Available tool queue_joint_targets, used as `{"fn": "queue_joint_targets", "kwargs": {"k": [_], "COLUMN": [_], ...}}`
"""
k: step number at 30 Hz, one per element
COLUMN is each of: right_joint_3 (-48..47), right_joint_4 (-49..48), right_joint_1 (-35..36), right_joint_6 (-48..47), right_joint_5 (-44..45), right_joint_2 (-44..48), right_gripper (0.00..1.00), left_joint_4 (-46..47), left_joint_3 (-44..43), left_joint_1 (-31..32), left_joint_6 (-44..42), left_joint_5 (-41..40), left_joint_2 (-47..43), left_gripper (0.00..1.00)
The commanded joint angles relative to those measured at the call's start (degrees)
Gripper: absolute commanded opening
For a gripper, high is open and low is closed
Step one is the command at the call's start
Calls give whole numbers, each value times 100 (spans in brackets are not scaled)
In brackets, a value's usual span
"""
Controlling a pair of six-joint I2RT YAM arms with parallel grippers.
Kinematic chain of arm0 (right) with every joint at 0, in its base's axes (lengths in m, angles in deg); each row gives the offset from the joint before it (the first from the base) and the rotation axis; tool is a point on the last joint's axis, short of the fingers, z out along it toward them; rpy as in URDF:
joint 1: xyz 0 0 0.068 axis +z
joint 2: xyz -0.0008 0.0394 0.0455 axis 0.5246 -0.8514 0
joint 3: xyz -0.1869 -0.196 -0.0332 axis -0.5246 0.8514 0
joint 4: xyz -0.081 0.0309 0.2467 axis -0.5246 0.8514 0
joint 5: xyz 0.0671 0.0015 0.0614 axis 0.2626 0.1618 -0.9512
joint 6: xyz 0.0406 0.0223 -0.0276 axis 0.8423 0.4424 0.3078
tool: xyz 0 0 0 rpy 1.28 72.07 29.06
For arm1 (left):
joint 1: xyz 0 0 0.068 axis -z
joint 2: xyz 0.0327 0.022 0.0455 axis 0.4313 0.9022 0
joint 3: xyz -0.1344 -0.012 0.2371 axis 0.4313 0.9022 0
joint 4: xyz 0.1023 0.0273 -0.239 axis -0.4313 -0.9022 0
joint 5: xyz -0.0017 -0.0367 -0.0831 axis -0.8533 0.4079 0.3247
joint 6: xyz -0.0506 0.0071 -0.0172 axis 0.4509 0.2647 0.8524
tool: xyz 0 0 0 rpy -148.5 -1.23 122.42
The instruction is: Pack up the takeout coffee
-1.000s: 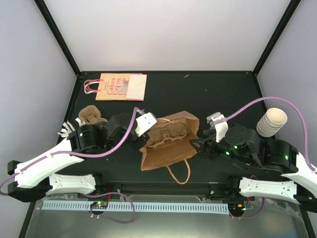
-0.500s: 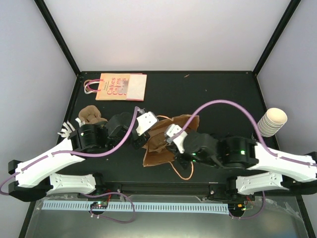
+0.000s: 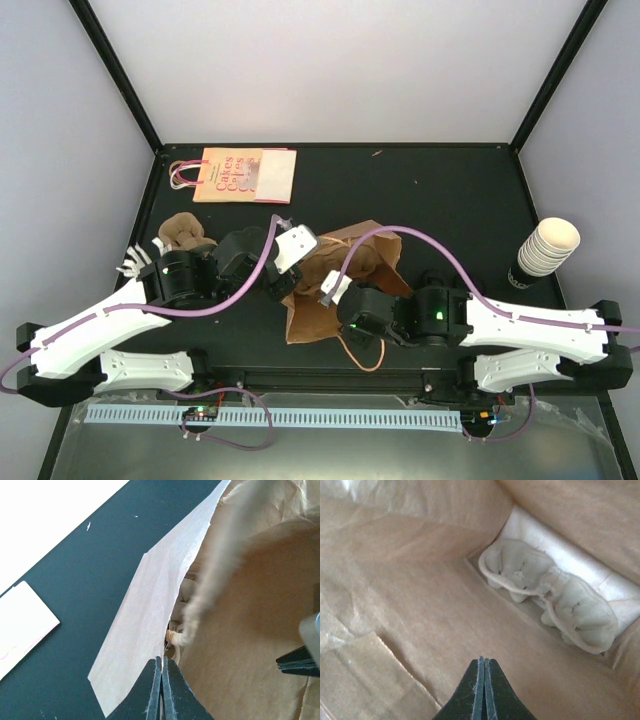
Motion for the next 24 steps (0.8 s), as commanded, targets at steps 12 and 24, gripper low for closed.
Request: {"fn": "queue_joint_targets", "kwargs": {"k": [12, 24], "right_joint_3": [521, 1112], "right_joint_4": [-395, -1575], "right_joint_1": [23, 27], "right_joint_6": [-1009, -926], "right_joint_5": [-233, 693], "right_joint_2": [-123, 684], "right_gripper": [1, 1], "left_joint_4": [80, 62], "left_joint_3": [-342, -370], "left_joint_1": [27, 23], "left_joint_6": [-30, -65], "left_joint_5": [-137, -127], "left_joint_2": [-54, -38], "left_gripper": [2, 2]}}
